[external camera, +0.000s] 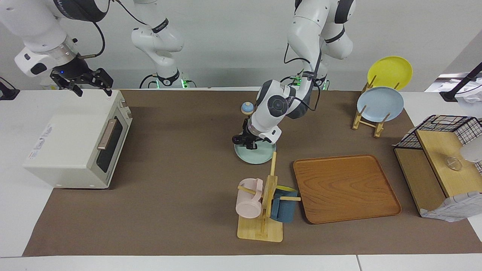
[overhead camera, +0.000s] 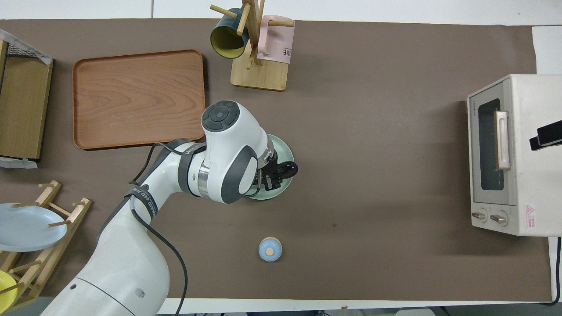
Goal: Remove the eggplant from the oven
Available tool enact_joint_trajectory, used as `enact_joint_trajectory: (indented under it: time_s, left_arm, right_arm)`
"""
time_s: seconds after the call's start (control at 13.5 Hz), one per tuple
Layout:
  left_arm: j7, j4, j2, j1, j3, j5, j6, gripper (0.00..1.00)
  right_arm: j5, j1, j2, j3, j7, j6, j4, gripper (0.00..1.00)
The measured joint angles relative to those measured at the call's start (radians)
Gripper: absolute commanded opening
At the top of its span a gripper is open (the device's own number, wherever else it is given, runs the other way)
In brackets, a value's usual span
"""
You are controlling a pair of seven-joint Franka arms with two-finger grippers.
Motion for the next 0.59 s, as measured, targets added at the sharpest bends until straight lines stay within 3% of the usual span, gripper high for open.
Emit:
enact_joint_trajectory:
  time_s: [0.15,0.3,0.44,0.59]
  left_arm:
    - [0.018,0.035,-0.001,0.018,0.002,0.036,-0.040,0.00]
    - [0.095,0.066,-0.021,0.072,0.004,0.154,-0.082,0.00]
    - [0.303,0.074,-0.059,0.159,0.008,0.302,-0.114,0.00]
    - [0.574,0.073,-0.071,0.261,0.011,0.357,-0.089,0.00]
  right_arm:
    - [0.000,0.000,0.000,0.000,0.000,0.000,0.000,1.00]
    - [0.000,0.000,0.000,0.000,0.000,0.000,0.000,1.00]
    - [0.000,0.000,0.000,0.000,0.000,0.000,0.000,1.00]
    - [0.000,0.000,0.000,0.000,0.000,0.000,0.000,1.00]
